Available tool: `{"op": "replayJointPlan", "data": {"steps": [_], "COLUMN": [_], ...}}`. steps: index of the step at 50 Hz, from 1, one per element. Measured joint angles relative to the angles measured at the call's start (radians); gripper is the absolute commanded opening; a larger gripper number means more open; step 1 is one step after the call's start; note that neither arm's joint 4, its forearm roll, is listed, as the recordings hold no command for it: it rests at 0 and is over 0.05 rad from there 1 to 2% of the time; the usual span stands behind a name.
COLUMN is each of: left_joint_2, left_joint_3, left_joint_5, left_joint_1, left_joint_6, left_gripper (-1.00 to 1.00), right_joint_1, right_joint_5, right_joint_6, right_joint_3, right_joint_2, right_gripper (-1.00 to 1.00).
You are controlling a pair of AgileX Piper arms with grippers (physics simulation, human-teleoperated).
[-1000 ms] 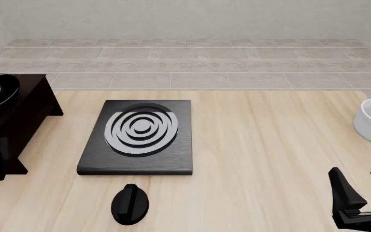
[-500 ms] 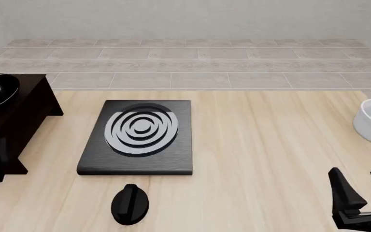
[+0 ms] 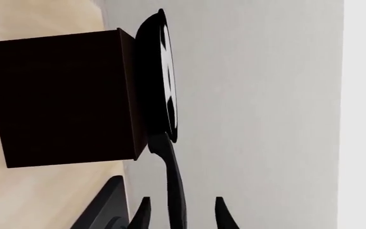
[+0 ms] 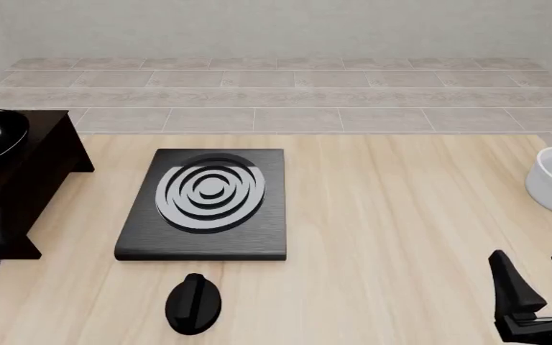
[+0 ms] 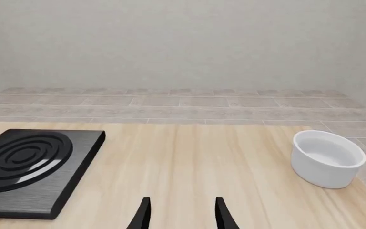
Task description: Put the frying pan on top of the cabinet.
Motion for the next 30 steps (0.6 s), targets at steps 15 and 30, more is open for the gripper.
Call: {"op": "replayJointPlan", "data": {"steps": [15, 30], "left_joint_2": [-0.011, -0.047], "left_joint_3": [0.015, 0.038], "left_joint_5": [0.001, 0.011], "left_joint_1": [0.024, 0.039], "left_joint_6": [-0.002, -0.011], "left_gripper": [1.00, 1.00], "right_joint_1": [0.002, 0.004], "right_joint_5": [-0.001, 0.001], "right_joint_6": [-0.002, -0.004], "right_joint_3": [0.000, 0.000], "right_joint_2": [0.002, 0.002], "right_gripper": [1.00, 1.00]}}
